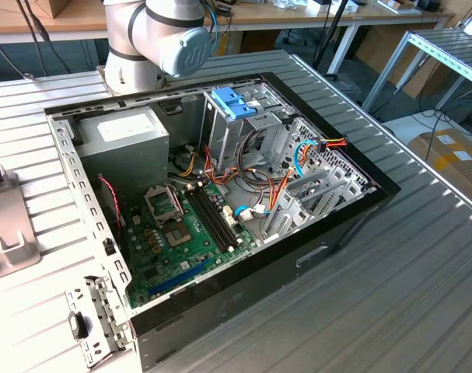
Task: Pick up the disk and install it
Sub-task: 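Pick up the disk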
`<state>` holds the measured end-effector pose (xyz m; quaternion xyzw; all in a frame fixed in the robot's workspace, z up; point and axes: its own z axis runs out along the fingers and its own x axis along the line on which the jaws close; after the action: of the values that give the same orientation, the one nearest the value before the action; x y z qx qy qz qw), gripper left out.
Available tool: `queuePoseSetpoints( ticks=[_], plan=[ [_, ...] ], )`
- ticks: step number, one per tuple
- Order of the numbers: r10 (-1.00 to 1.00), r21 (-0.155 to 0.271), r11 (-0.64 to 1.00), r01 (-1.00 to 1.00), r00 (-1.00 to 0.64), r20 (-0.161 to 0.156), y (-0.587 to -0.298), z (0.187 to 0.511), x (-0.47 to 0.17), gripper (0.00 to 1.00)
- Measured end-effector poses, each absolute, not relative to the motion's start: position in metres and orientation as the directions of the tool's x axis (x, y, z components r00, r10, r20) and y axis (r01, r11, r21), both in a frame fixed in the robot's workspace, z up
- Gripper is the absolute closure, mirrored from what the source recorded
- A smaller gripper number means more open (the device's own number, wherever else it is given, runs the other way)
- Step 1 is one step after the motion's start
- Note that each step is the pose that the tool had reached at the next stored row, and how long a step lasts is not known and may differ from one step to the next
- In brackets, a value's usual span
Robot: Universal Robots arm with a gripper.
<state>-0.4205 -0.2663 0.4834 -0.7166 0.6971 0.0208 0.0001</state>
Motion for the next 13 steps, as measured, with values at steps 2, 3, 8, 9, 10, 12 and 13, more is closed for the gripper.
queuePoseSetpoints(
  ticks=[2, 3, 8, 9, 10, 12, 13],
  plan=[
    [-0.999, 0.029, -0.028, -0.999, 0.027, -0.030, -0.2664, 0.4834, -0.4187, 0.63],
    [-0.999, 0.029, -0.028, -0.999, 0.027, -0.030, -0.2664, 0.4834, -0.4181, 0.63],
    [-0.999, 0.029, -0.028, -0.999, 0.027, -0.030, -0.2663, 0.4834, -0.4142, 0.63],
    [-0.999, 0.029, -0.028, -0.999, 0.027, -0.030, -0.2663, 0.4834, -0.4134, 0.63],
    [-0.999, 0.029, -0.028, -0.999, 0.027, -0.030, -0.2664, 0.4834, -0.4128, 0.63],
    [-0.999, 0.029, -0.028, -0.999, 0.027, -0.030, -0.2664, 0.4834, -0.4115, 0.63],
    [-0.999, 0.029, -0.028, -0.999, 0.027, -0.030, -0.2664, 0.4834, -0.4107, 0.63]
  ],
)
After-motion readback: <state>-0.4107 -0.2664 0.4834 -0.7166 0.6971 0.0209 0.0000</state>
